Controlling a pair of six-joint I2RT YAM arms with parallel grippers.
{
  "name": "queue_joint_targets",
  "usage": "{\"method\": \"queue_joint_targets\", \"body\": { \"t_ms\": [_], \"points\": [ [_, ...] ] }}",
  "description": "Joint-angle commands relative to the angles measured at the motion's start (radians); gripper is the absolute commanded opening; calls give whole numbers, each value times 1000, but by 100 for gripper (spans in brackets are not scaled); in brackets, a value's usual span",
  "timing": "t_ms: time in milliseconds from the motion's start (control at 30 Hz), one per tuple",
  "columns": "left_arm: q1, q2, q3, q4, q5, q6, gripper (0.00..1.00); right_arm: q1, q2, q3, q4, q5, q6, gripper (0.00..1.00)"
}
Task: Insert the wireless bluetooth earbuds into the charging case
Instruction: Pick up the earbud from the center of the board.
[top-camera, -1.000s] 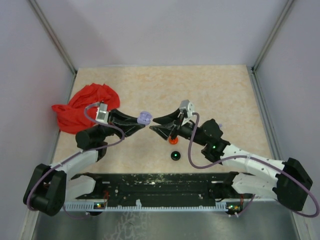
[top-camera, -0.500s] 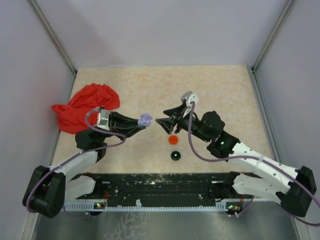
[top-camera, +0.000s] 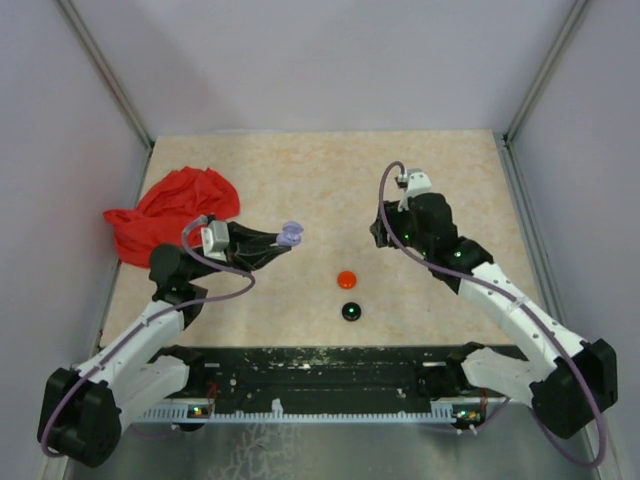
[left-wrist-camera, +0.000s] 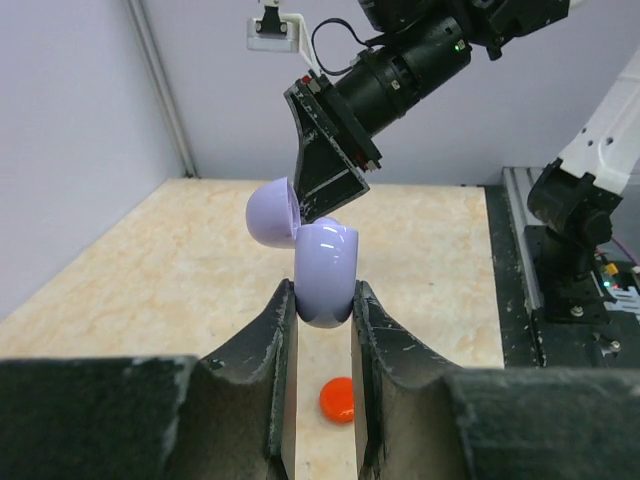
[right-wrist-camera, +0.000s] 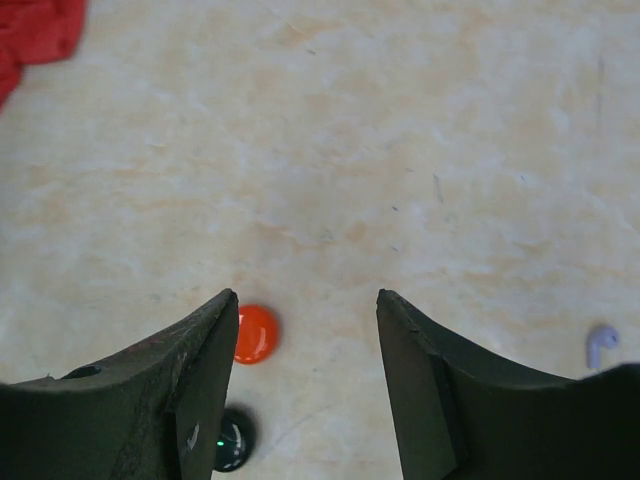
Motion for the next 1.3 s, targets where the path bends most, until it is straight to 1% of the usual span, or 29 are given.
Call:
{"method": "queue_joint_targets", "body": {
  "t_ms": [0, 167, 333, 433, 500, 600, 733, 867, 967, 1167, 1267],
  "points": [
    [-1, -40, 37, -220, -50, 165, 0, -109, 46, 44, -115, 54, 22, 57],
    [-1, -50, 79, -346, -89, 228, 0, -230, 147, 99, -215, 106, 16, 56],
    [0, -66, 76, -356, -104, 226, 0, -339, 257, 131, -300, 116, 27, 55],
    [-1, -68, 75, -356, -101, 224, 0, -390, 306, 135, -298, 131, 40, 53],
    [-1, -68, 74, -354, -97, 221, 0, -410, 344, 144, -290, 153, 45, 52],
    [-1, -67, 72, -350, -91, 221, 0, -444, 419, 170, -291, 143, 46, 50],
    [0, -61, 68, -341, -89, 218, 0, -490, 474, 175, -269, 147, 38, 46],
    [0, -46, 72, -339, -76, 211, 0, -539, 527, 174, -238, 118, 39, 42],
    [-1, -42, 71, -336, -74, 210, 0, -550, 563, 182, -220, 102, 38, 38],
    [1, -35, 71, -335, -70, 206, 0, -563, 605, 191, -195, 68, 33, 34],
    [-1, -28, 73, -333, -66, 200, 0, -563, 652, 193, -189, 59, 28, 33]
  ]
}}
